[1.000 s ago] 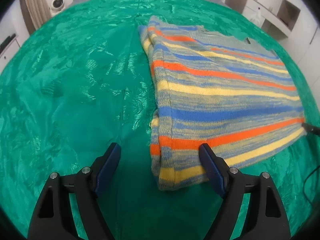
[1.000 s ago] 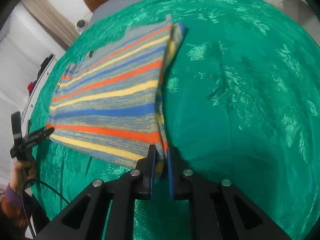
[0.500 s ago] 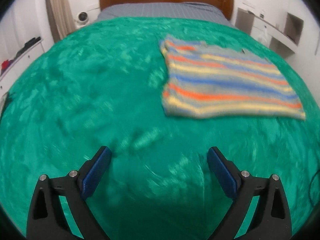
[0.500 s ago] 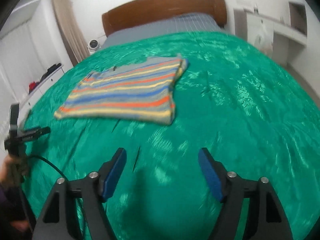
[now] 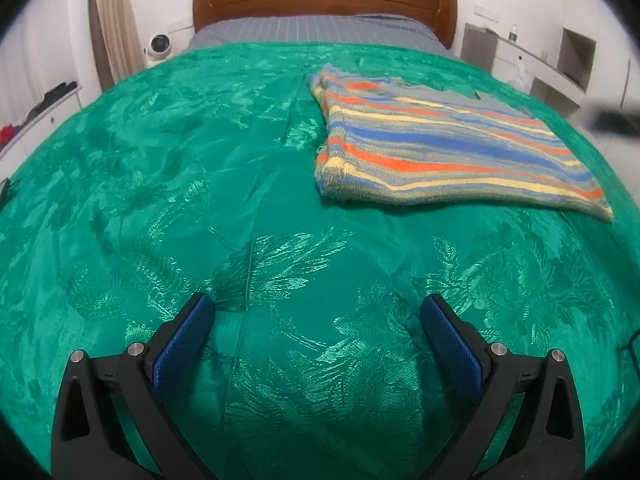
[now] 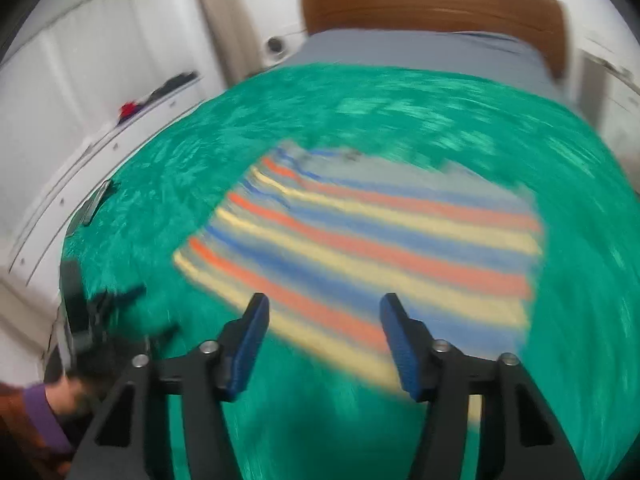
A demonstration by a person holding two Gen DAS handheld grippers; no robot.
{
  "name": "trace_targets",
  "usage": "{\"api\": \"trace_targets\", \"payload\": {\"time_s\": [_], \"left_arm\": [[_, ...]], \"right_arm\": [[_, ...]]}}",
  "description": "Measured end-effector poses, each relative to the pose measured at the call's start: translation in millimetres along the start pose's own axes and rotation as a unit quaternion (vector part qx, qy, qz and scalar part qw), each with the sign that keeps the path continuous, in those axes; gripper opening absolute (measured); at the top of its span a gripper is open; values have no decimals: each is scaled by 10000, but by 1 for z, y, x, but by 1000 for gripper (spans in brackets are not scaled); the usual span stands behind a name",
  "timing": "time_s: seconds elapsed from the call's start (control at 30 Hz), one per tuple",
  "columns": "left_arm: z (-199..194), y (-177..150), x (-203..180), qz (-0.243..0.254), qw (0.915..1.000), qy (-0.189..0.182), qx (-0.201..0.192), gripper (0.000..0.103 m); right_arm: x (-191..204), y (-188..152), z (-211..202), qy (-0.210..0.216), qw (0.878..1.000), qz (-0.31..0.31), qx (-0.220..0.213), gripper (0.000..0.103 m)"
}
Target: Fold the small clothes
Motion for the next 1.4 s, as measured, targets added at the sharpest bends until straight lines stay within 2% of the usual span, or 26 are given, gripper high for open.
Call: {"api": "trace_targets", "payload": {"time_s": [0.07, 0.2, 0.37, 0.43, 0.47, 0.5, 0.67, 0.7, 0.77, 0.8, 0.83, 0.87, 0.93, 0.97, 1.0, 1.07, 1.17, 1.3, 1.4], "left_arm": [[0, 0, 0, -17, 10000, -28, -20, 103], [0, 0, 1, -33, 9999, -81, -57, 103], [0, 0, 0, -56, 9998, -154, -95, 103], [-1, 0, 0, -52, 9998, -160, -106, 103], [-1, 0, 0, -54, 9998, -165, -112, 103], [-1, 0, 0, -60, 9998, -173, -118, 103], [-1, -1, 0, -54, 9997, -169, -153, 103], [-1, -1, 0, -44, 9997, -160, -154, 103], [-2, -1, 0, -42, 9997, -160, -157, 103], [-2, -1, 0, -41, 9997, -163, -156, 103], [-2, -1, 0, -38, 9997, -161, -157, 103], [-2, -1, 0, -37, 9997, -160, -160, 103], [-2, -1, 0, -30, 9997, -157, -170, 103], [-2, -1, 0, -26, 9997, -153, -176, 103], [-2, -1, 1, -24, 9997, -151, -175, 103], [-1, -1, 1, -19, 9997, -145, -173, 103], [-1, -1, 1, -19, 9997, -146, -173, 103], [-1, -1, 1, -15, 9997, -141, -176, 103], [-2, -1, 1, -4, 9998, -122, -173, 103]], "right_arm": [[-4, 37, 43, -53, 9996, -121, 250, 41], [-21, 83, 118, -258, 9980, -168, 553, 40], [-32, 106, 175, -137, 9970, 237, 730, 41], [-31, 105, 197, -147, 9957, 187, 899, 40], [-29, 101, 206, -189, 9939, 78, 1079, 21], [-31, 97, 211, -438, 9913, -133, 1234, 3], [-43, 121, 188, -844, 9943, -85, 641, 3], [-45, 121, 190, -896, 9938, -98, 644, 3], [-45, 111, 206, -811, 9923, -85, 931, 4], [-44, 104, 214, -792, 9907, -74, 1103, 5], [-44, 104, 213, -806, 9913, -69, 1039, 6], [-44, 106, 207, -794, 9926, -21, 922, 11], [-44, 110, 191, -673, 9947, 142, 761, 37], [-44, 113, 174, -639, 9963, 200, 533, 56], [-41, 115, 158, -633, 9974, 193, 286, 62], [-37, 113, 124, -575, 9983, 100, -66, 67], [-34, 85, 65, -539, 9975, -27, -453, 75], [-40, 6, -14, -748, 9941, 51, -778, 81], [-50, -58, -57, -1025, 9913, 216, -795, 84]]}}
Point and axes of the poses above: each gripper's, at about its wrist camera, not at the fingertips, and z roughly the way its jaws point, x to its left, y to its top, the point moved 10 cm from there along z, roughly the way its jaws point, and after that the axes turned 5 degrees about -z, right-handed, at the moved point
